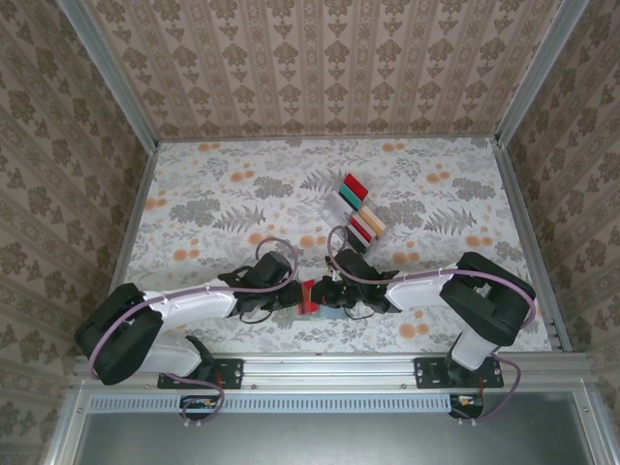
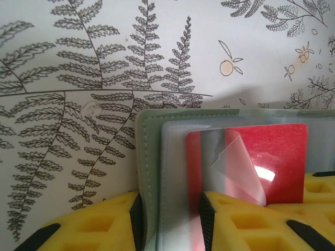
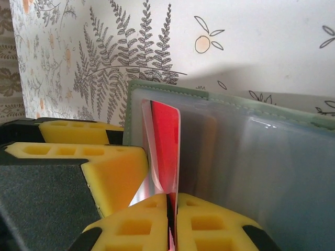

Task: Put the credit cards into the card holder
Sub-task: Insert the credit card into the card slot.

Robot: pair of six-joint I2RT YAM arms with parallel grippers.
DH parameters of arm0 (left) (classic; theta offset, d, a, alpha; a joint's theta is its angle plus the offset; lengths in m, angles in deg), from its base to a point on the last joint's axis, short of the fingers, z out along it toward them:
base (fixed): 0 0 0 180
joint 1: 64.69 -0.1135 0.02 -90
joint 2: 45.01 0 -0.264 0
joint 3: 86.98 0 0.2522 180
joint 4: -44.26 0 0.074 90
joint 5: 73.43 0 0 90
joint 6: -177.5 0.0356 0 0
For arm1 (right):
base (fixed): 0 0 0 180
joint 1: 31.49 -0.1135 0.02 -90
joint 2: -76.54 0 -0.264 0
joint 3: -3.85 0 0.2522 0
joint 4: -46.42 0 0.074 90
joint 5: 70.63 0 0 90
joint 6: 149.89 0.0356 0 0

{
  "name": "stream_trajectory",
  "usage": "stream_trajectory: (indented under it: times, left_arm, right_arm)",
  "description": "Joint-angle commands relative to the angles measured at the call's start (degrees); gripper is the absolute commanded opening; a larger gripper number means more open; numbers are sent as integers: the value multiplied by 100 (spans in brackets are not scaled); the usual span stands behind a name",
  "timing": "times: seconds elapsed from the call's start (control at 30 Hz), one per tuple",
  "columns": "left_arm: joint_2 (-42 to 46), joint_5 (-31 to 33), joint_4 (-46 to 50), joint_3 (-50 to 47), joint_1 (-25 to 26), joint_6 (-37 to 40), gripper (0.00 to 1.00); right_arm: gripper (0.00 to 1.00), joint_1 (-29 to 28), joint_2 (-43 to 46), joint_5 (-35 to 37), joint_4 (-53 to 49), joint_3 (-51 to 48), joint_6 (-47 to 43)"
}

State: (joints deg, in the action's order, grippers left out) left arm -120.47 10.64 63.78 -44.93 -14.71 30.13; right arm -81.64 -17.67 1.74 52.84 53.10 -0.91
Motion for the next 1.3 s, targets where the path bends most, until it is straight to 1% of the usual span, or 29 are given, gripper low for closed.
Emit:
stream_trajectory:
  times: [0.0,0.1,0.27,0.53,0.6,0.67,0.8,0.9,1.0,1.13,1.27]
  left_arm:
    - [50,-14,30,18,97,-33,36]
    - [101,21,48,1,94,-31,36]
    - [140,44,48,-33,93,-47,35]
    - [137,5,31,-36,92,-47,33]
    - [145,-9,21,-34,93,-56,33]
    - [146,-21,15,-26,95,-64,33]
    - [155,-65,-63,-50,95,-141,33]
    - [155,-121,-207,-85,100,-273,33]
    - [163,-143,-321,-127,102,-458,33]
    - [211,-105,-365,-162,126,-588,32]
    - [336,31,-295,-240,129,-701,32]
  right_arm:
    - [16,-108,-101,-40,-577,133,-54]
    - [20,-109,27,100,-1078,284,-196]
    - [26,-109,251,300,-1624,404,-275]
    - [27,-105,307,434,-2048,516,-300]
    - [27,-109,316,433,-2046,512,-291]
    - [23,-109,312,373,-2018,524,-282]
    - [21,-114,259,198,-1897,540,-90]
    - [21,-145,214,91,-1568,511,199]
    - [21,-169,84,118,-1560,625,457]
    - [22,-232,-97,-91,-1176,695,647]
    - [23,-257,-15,-43,-1399,748,630]
